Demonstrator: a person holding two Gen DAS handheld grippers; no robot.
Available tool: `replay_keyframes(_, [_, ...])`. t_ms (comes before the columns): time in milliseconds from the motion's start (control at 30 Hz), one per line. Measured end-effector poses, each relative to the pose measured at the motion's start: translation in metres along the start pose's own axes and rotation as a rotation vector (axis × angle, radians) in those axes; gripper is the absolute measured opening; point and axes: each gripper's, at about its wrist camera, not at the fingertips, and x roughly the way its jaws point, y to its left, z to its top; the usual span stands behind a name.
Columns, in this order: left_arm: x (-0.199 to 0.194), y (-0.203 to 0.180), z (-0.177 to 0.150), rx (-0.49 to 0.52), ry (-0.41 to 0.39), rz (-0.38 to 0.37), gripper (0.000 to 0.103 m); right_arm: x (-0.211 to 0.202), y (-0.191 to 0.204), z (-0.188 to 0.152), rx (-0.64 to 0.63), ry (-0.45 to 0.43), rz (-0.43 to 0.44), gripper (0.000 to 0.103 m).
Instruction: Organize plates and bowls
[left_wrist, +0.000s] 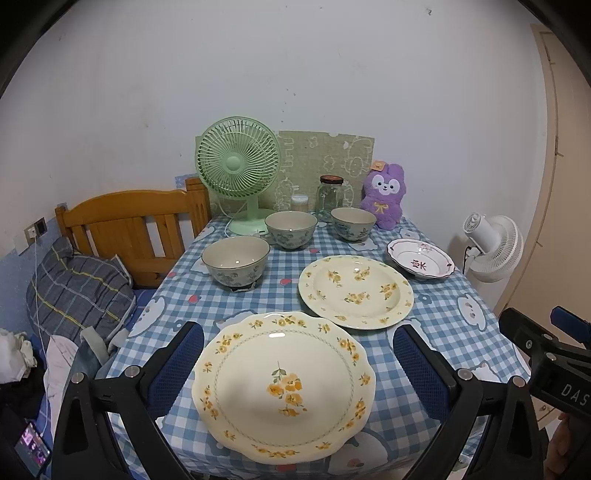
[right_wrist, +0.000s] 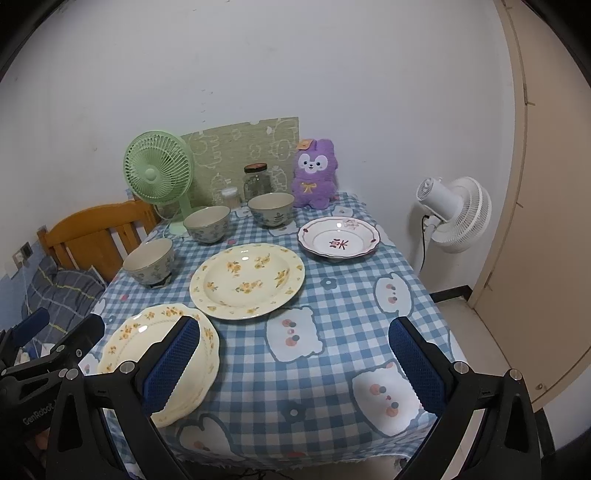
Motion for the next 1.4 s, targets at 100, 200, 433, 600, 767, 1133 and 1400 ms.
replay_keyframes(100, [0.0024,-0.0001,0.0009,-0.004,0.006,-0.001,0.102,0.0004,-0.0002,-0.001,-0.004,0.005,-0.002,0.103])
replay_keyframes(200, [0.0045,-0.0015,-0.0012,-0.004,0.01,-0.002,0.102,0.0004,-0.0009,-0.0026,-0.005,0.008,-0.004,0.103])
replay_keyframes(433, [0.005,-0.0049,-0.0039,0.003,0.009,-0.002,0.102,0.0003,-0.0023,-0.0032,-0.004,0.01,-0.002,0.103])
replay_keyframes(600, [0.0046,-0.0049,-0.0044,0.003,0.008,0.002,0.102,0.0001,-0.001,-0.0048,-0.005,0.009,0.001,0.103])
replay_keyframes(767, [0.0034,-0.0034,-0.0042,0.004,0.008,0.005,0.102,0.0003,-0.0007,-0.0039,-0.003,0.011,-0.003,0.103])
replay_keyframes(1133, [0.0008,-0.0052,-0.0052,0.01,-0.003,-0.013,0.102,-0.0007,0.0005,-0.0052,-0.005,0.011,-0.003,0.103])
replay_keyframes(1400, [0.0001,-0.0059,-0.0075,0.013,-0.002,-0.011,0.102,-0.0009,-0.0002,-0.005,-0.006,0.011,-0.001,0.103])
